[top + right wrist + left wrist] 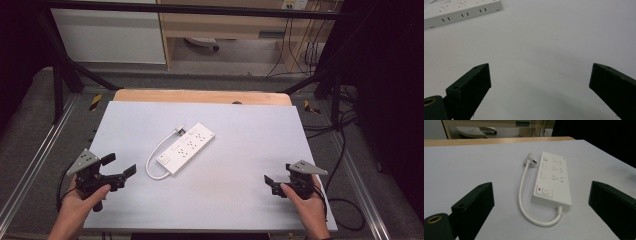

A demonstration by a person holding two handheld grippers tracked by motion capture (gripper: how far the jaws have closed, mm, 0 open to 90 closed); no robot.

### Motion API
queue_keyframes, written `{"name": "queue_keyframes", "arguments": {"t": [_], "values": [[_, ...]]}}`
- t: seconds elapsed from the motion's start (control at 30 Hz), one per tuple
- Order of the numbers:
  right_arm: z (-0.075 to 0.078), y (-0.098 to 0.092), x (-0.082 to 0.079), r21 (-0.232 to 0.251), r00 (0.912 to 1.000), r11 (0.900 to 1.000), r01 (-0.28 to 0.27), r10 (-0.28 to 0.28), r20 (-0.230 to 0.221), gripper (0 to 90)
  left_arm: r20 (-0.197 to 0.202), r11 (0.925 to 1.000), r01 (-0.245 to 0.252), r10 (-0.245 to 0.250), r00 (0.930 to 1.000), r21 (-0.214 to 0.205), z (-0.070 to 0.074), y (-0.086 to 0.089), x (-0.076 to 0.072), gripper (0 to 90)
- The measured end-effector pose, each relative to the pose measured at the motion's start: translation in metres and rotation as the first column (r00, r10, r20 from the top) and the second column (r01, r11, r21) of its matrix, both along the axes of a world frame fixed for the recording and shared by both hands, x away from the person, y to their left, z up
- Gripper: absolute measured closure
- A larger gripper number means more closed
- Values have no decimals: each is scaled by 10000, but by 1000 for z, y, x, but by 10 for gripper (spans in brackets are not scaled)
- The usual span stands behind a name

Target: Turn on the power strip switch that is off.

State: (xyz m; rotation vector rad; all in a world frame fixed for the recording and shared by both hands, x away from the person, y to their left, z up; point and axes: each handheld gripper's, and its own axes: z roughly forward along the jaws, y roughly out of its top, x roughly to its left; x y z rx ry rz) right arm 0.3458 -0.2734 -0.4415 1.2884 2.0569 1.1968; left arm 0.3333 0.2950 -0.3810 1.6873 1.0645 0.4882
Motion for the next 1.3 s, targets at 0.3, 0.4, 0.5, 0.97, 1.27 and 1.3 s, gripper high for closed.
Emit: {"name": "queue_keyframes", "arguments": {"t": [0.3, 0.4, 0.5, 0.97, 1.27, 1.3], "values": [[1, 3, -1, 59, 9999, 9999, -105, 105, -27, 40, 29, 9998, 195, -195, 9998, 73, 14, -10, 14, 65], [1, 2, -1, 76, 9999, 9999, -119, 119, 3, 38, 14, 9997, 225, -225, 9997, 52, 17, -12, 17, 66], [1, 2, -1, 97, 9999, 9998, -145, 145, -32, 37, 12, 9997, 243, -243, 9997, 64, 18, -15, 20, 66], [2, 1, 0, 286, 9999, 9995, -125, 126, -42, 29, -7, 9995, 267, -267, 9996, 196, 21, -35, 47, 72], [3, 1, -1, 361, 9999, 9993, -137, 137, 12, 29, -135, 9973, 535, -529, 9985, 496, 25, -52, 69, 71], [3, 1, -1, 366, 9999, 9992, -134, 133, 17, 29, -134, 9970, 597, -591, 9982, 492, 25, -54, 72, 71]]}}
